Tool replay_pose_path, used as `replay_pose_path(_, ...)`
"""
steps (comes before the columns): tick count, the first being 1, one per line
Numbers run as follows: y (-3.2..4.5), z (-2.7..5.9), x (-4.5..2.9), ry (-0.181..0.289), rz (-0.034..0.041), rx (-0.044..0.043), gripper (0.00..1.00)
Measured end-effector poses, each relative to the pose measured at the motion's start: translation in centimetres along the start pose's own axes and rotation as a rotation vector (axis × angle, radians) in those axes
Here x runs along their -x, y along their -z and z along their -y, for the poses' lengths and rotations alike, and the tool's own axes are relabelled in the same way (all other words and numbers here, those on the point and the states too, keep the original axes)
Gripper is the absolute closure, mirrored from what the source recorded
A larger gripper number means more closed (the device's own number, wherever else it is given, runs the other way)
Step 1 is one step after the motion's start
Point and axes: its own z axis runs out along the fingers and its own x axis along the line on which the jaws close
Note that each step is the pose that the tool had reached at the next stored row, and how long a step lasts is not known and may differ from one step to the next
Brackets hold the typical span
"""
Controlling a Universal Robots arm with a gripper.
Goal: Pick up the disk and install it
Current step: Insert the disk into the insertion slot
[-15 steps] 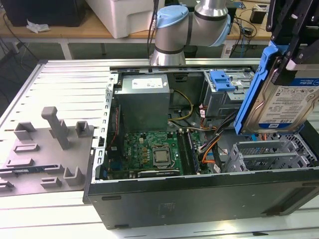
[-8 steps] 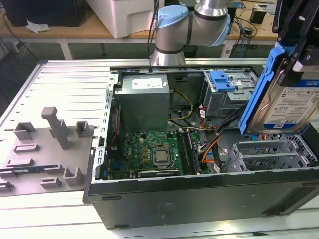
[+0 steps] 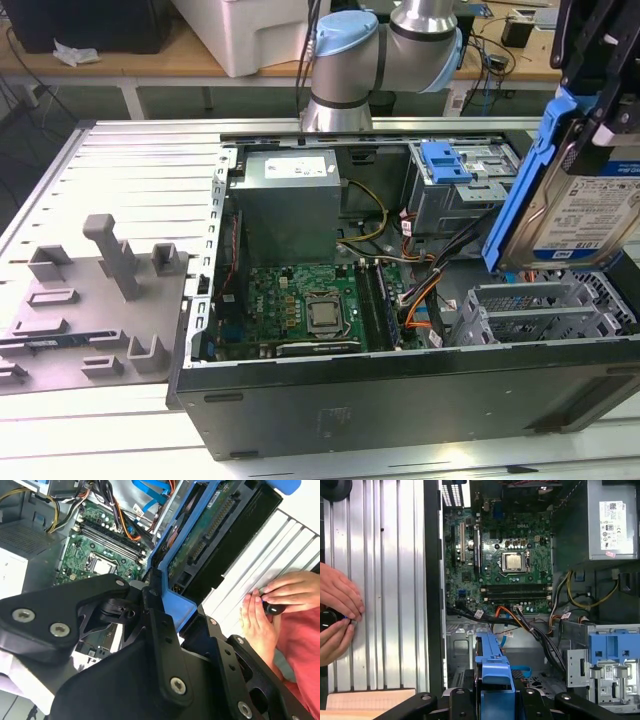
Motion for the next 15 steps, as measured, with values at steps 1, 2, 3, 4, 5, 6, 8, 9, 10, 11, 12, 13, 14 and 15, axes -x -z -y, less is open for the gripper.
replay_pose_path(1, -0.03, 0.0, 0.0, 0.007, 0.0, -0.0001, 0.63)
replay_pose_path(2, -0.04, 0.01, 0.0, 0.013, -0.0002, -0.0001, 0.63)
replay_pose_path(3, -0.04, 0.01, 0.0, 0.016, -0.0002, -0.0002, 0.63)
replay_pose_path(4, -0.04, 0.01, 0.0, 0.016, -0.0001, -0.0002, 0.63)
replay_pose_path(5, -0.04, 0.01, 0.0, 0.016, -0.0001, -0.0002, 0.63)
replay_pose_path(6, -0.04, 0.01, 0.0, 0.016, -0.0001, -0.0002, 0.63)
replay_pose_path(8, -0.06, 0.04, 0.0, 0.016, 0.0, -0.0002, 0.63)
replay_pose_path(9, -0.1, 0.11, 0.03, 0.016, 0.0003, -0.0002, 0.63)
replay_pose_path(10, -0.11, 0.13, 0.05, 0.016, 0.0002, -0.0002, 0.63)
replay_pose_path(11, -0.12, 0.13, 0.07, 0.016, 0.0, -0.0002, 0.63)
replay_pose_path(12, -0.18, 0.13, 0.11, 0.017, 0.0002, -0.0002, 0.63)
replay_pose_path(13, -0.23, 0.13, 0.13, 0.02, -0.0001, -0.0002, 0.63)
replay_pose_path(14, -0.24, 0.13, 0.15, 0.023, -0.0002, -0.0002, 0.63)
replay_pose_path(15, -0.29, 0.14, 0.19, 0.029, -0.0001, -0.0003, 0.63)
